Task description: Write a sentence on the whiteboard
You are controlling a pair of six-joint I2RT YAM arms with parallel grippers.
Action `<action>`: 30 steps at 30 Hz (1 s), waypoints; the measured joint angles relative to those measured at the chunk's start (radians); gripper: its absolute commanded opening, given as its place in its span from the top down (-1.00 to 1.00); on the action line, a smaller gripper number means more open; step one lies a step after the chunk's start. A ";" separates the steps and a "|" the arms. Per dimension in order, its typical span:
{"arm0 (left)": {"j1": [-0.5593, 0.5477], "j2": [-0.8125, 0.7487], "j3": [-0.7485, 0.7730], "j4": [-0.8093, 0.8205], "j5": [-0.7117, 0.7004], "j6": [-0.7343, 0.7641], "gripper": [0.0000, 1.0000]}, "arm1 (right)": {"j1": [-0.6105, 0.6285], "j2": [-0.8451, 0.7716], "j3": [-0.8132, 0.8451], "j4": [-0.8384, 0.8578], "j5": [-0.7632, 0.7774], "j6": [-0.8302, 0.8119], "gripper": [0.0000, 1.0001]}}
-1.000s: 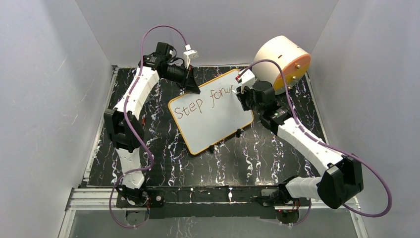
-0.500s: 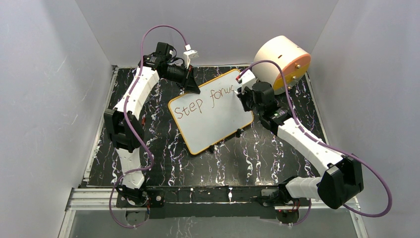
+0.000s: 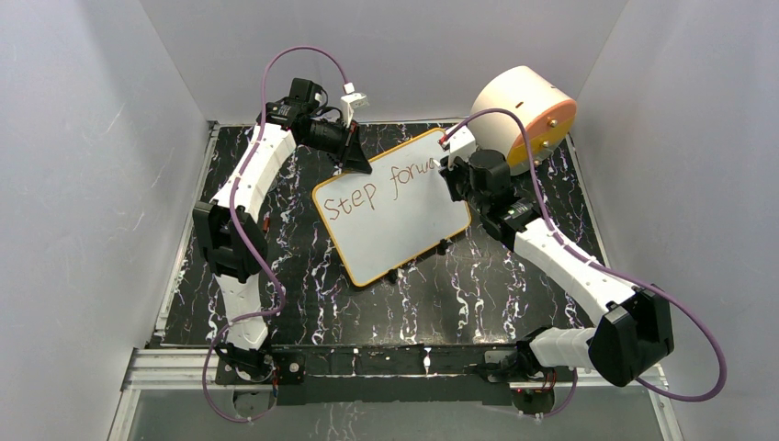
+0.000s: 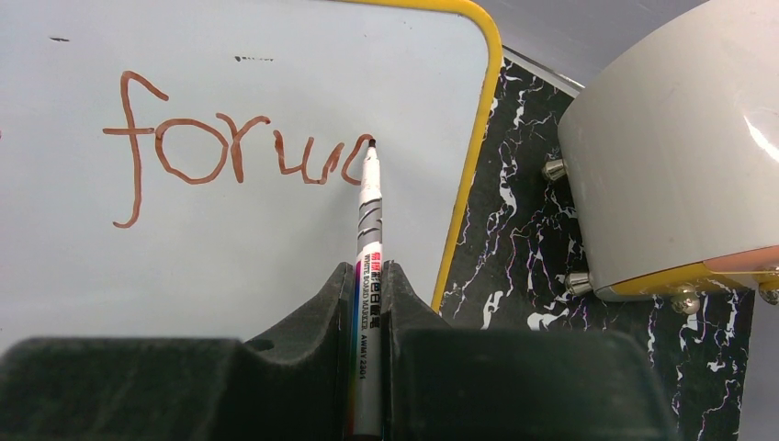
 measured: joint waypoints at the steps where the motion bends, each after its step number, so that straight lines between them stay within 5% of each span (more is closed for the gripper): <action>1: 0.000 0.000 0.000 0.000 0.000 0.001 1.00 | 0.000 0.000 0.000 0.000 0.000 0.000 1.00; 30: -0.001 0.000 0.000 0.002 -0.005 0.002 1.00 | 0.000 -0.016 -0.034 -0.032 0.024 0.004 1.00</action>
